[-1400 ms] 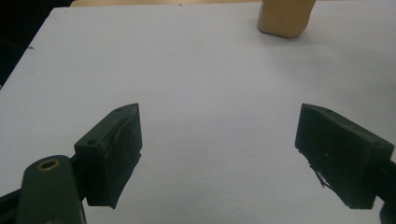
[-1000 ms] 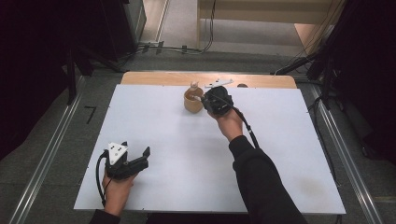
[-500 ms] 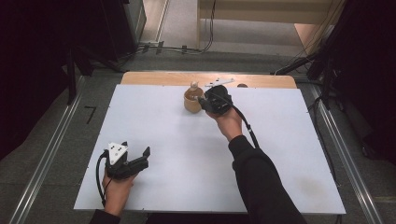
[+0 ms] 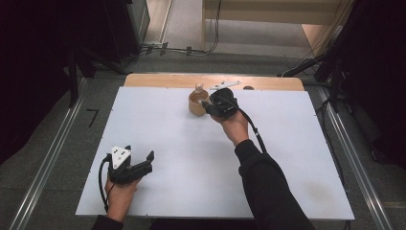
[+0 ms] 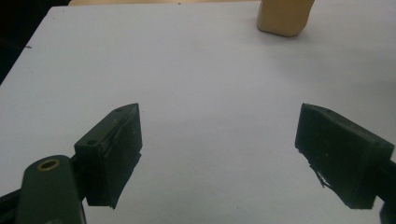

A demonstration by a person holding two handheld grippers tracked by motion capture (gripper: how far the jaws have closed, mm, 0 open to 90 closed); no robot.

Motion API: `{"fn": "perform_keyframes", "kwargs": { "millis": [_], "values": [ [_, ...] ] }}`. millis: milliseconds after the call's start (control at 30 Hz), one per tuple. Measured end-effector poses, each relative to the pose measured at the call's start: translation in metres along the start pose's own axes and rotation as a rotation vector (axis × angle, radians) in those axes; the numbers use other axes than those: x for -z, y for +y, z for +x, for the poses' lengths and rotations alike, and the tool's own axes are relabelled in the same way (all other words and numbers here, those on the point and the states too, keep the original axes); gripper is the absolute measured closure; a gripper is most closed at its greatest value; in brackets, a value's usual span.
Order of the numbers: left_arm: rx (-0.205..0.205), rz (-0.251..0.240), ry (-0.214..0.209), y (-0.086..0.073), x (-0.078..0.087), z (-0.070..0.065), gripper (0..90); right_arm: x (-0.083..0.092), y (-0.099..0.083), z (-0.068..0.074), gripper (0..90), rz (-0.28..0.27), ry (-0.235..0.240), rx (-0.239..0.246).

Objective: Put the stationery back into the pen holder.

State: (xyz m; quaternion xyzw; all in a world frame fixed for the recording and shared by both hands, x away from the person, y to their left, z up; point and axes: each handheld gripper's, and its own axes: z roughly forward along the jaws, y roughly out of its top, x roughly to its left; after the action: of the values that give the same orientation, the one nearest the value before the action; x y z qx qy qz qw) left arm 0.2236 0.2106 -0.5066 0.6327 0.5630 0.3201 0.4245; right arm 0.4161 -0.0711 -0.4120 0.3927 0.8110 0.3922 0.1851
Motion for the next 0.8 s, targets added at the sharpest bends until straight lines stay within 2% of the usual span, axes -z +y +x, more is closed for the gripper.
{"fn": "perform_keyframes", "kwargs": {
  "millis": [267, 500, 800],
  "values": [
    [0.0, 0.0, 0.0, 0.0, 0.0, 0.0, 15.7, -0.004, -0.006, 0.0, 51.6, 0.021, 0.035, 0.013],
    [-0.005, 0.004, -0.001, 0.0, 0.0, 0.0, 15.7, -0.008, -0.019, -0.003, 44.2, 0.044, 0.058, 0.024],
    [-0.008, 0.004, 0.001, 0.0, -0.001, 0.0, 15.7, -0.008, -0.038, -0.011, 38.9, 0.056, 0.077, 0.003]
  ]
}}
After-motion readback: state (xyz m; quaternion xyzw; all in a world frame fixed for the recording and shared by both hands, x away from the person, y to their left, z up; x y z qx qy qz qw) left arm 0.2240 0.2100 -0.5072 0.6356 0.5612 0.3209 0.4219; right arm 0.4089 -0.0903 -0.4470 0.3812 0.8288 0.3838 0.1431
